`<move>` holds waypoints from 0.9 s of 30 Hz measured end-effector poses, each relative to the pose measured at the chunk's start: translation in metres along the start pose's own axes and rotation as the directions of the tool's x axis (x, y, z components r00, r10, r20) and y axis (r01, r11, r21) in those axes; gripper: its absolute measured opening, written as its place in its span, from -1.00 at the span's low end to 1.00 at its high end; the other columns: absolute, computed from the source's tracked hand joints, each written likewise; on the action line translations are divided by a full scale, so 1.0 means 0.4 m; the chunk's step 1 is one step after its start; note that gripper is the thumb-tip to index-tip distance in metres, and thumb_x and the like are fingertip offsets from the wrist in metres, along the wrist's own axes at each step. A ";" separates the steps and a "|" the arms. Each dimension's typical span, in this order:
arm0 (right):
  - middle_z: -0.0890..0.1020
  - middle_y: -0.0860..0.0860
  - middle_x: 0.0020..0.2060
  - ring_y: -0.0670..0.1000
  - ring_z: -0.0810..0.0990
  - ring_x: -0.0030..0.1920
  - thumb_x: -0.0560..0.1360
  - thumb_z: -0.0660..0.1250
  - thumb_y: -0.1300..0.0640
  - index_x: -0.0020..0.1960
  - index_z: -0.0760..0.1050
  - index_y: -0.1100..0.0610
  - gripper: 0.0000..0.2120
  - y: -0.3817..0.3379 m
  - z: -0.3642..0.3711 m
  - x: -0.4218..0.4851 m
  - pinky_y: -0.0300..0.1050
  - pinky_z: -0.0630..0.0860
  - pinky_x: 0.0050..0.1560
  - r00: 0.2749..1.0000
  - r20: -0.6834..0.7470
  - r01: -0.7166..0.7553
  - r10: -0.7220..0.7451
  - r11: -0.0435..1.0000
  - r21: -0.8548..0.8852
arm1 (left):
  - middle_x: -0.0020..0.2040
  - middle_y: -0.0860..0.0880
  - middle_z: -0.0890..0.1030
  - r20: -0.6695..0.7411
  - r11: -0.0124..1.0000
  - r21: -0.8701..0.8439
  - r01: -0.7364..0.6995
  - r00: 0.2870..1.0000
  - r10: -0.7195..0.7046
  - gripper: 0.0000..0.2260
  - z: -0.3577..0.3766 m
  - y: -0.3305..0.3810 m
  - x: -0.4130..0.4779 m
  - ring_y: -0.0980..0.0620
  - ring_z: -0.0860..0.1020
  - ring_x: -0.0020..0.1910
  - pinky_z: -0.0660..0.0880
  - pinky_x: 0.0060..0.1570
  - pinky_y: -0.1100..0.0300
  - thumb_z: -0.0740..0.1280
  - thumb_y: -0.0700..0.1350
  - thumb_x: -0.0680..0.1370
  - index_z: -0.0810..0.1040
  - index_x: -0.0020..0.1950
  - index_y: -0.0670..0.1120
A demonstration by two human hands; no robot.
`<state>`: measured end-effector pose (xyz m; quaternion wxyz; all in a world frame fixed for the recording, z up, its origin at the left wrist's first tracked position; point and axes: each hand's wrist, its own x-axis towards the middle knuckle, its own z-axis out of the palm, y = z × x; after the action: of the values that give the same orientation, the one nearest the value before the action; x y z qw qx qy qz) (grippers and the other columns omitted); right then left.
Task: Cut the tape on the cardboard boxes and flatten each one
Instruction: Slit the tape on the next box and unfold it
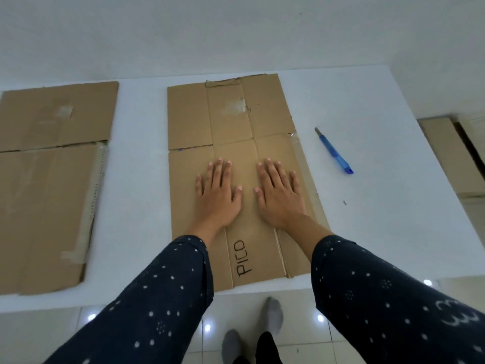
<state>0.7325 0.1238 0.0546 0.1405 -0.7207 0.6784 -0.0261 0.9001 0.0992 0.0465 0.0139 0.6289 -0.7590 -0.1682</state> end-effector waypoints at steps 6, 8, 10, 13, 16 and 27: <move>-0.08 0.07 0.59 0.21 -0.06 0.57 0.57 0.14 -0.07 0.55 -0.05 -0.06 -0.37 0.026 -0.081 -0.013 0.40 0.01 0.44 0.865 0.038 -0.496 0.500 0.841 0.216 | 0.63 -0.17 -0.12 -0.031 0.770 -0.345 0.537 0.814 -0.581 -0.29 -0.079 -0.035 -0.050 -0.29 -0.06 0.59 -0.07 0.51 -0.27 0.28 0.12 0.59 0.01 0.62 -0.03; 0.10 0.12 0.54 0.19 0.12 0.49 0.55 0.17 0.00 0.56 -0.04 -0.02 -0.34 0.028 -0.120 -0.005 0.29 0.21 0.35 0.801 0.114 -0.589 0.588 0.740 0.325 | 0.63 -0.16 0.00 0.060 0.633 -0.441 0.636 0.724 -0.687 -0.25 -0.116 -0.047 -0.055 -0.28 0.06 0.56 0.12 0.48 -0.23 0.29 0.08 0.59 -0.05 0.63 -0.06; 0.24 0.14 0.46 0.19 0.23 0.42 0.56 0.17 0.03 0.57 -0.03 0.02 -0.34 0.035 -0.155 0.007 0.24 0.23 0.32 0.747 0.188 -0.655 0.637 0.659 0.369 | 0.58 -0.14 0.16 0.131 0.513 -0.551 0.658 0.675 -0.726 -0.28 -0.147 -0.070 -0.047 -0.27 0.24 0.47 0.28 0.40 -0.20 0.28 0.02 0.59 -0.04 0.63 -0.06; 0.42 0.12 0.31 0.18 0.40 0.31 0.58 0.12 0.05 0.50 0.14 0.11 -0.49 0.049 -0.184 0.008 0.18 0.26 0.38 0.707 0.335 -0.704 0.623 0.570 0.424 | 0.40 -0.16 0.41 0.232 0.331 -0.704 0.629 0.643 -0.729 -0.49 -0.183 -0.107 -0.046 -0.20 0.48 0.21 0.45 0.08 0.00 0.27 -0.05 0.59 0.24 0.52 -0.13; 0.46 0.05 0.06 0.14 0.50 0.11 0.60 0.11 0.08 0.40 0.25 0.13 -0.61 0.040 -0.198 -0.010 0.09 0.47 0.18 0.736 0.346 -0.670 0.582 0.550 0.499 | 0.19 -0.14 0.58 0.226 0.378 -0.713 0.590 0.704 -0.673 -0.73 -0.203 -0.127 -0.056 -0.12 0.54 0.02 0.47 -0.03 0.08 0.26 -0.09 0.61 0.50 0.27 -0.16; 0.50 0.00 -0.16 0.07 0.52 -0.15 0.66 0.07 -0.01 0.25 0.33 0.11 -0.74 -0.214 -0.275 -0.014 0.01 0.46 -0.11 0.781 -0.064 -0.458 0.621 0.639 0.618 | 0.01 -0.09 0.59 -0.146 0.543 -0.756 0.366 0.714 -0.685 -0.77 -0.407 -0.231 -0.095 -0.15 0.55 -0.01 0.49 -0.03 0.01 0.22 -0.03 0.64 0.52 0.12 -0.16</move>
<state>0.7901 0.1144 0.1812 0.2567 -0.3948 0.8357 -0.2826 1.0335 0.0827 0.1822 0.3551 0.8009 -0.3872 -0.2873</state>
